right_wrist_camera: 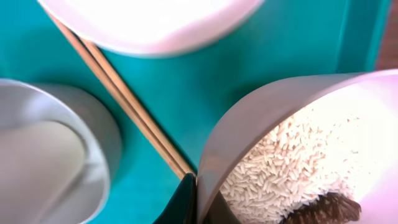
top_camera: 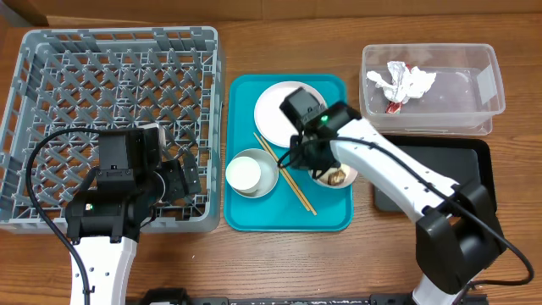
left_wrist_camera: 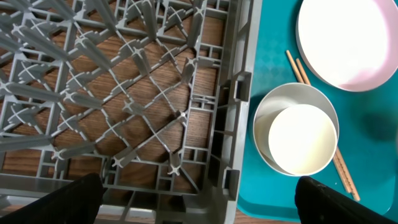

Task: Sort waste into correct bins and load items into the dishwasher
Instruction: 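Tip the rice bowl over the black tray to empty the rice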

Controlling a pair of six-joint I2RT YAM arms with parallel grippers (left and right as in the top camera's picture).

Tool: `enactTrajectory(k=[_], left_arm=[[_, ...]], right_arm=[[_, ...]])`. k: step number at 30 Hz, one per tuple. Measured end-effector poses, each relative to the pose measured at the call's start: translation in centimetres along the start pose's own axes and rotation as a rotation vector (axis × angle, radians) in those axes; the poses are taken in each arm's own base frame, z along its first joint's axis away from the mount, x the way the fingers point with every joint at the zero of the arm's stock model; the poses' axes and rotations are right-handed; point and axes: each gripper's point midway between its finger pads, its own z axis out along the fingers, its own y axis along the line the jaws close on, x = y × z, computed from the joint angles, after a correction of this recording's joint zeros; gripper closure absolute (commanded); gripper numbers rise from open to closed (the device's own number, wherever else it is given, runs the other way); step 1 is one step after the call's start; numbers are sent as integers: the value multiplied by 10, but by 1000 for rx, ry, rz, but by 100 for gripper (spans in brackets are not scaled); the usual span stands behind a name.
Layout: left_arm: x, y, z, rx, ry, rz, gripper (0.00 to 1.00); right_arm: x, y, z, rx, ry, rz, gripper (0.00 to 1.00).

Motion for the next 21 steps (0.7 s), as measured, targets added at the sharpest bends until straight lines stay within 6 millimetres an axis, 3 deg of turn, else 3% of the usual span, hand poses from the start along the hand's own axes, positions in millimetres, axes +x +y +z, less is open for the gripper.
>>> enactTrajectory(k=[3, 13, 21], left_arm=[[0, 0, 0, 0, 0, 0, 0], [0, 0, 0, 0, 0, 0, 0], [0, 0, 0, 0, 0, 0, 0]], right_arm=[[-13, -9, -11, -6, -26, 28, 96], [-50, -111, -65, -77, -58, 281, 96], [-59, -151, -63, -344, -18, 315, 96]])
